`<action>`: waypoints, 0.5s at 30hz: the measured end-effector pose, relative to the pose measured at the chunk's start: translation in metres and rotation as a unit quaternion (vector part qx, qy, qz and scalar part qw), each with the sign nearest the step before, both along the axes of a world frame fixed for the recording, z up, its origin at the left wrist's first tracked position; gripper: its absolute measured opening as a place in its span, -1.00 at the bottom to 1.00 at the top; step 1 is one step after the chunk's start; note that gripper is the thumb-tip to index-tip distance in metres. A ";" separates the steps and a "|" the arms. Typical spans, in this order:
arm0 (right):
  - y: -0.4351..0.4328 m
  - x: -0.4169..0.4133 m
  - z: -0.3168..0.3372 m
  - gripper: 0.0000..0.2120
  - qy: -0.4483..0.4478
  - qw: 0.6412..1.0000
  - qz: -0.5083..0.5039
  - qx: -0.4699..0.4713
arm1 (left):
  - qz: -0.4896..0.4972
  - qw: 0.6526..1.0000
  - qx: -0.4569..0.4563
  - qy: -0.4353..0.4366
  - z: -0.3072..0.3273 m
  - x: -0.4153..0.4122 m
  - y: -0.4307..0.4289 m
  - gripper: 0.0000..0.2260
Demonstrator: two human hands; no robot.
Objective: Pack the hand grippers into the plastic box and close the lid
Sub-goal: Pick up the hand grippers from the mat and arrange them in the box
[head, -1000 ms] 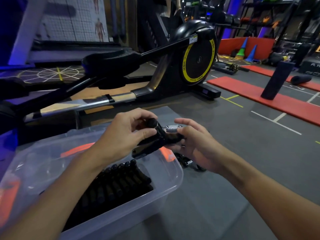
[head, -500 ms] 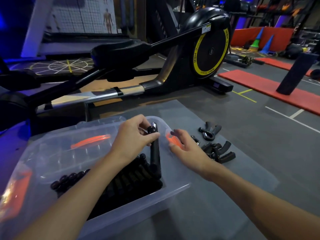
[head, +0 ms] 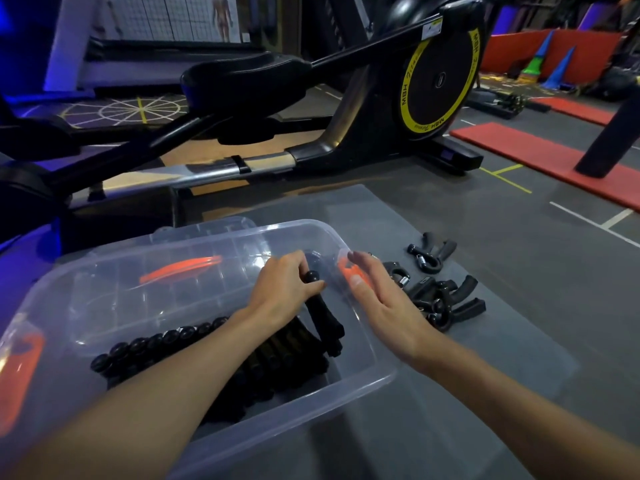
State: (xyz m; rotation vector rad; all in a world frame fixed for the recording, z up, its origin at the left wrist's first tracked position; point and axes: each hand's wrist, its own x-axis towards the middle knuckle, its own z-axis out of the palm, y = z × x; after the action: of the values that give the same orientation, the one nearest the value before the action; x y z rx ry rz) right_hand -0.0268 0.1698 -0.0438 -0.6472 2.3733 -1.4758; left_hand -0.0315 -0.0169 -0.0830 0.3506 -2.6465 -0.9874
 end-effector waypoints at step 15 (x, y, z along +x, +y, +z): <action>0.001 -0.004 -0.005 -0.53 -0.017 0.999 0.016 -0.023 | -0.070 0.992 -0.028 -0.098 -0.048 -0.003 -0.031 -0.78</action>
State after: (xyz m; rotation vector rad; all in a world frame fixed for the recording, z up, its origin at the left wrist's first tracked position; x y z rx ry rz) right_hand -0.0306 0.1705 -0.0491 -0.6612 2.3003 -1.5190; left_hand -0.0344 -0.0479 -0.1306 0.2636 -2.9050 -0.9626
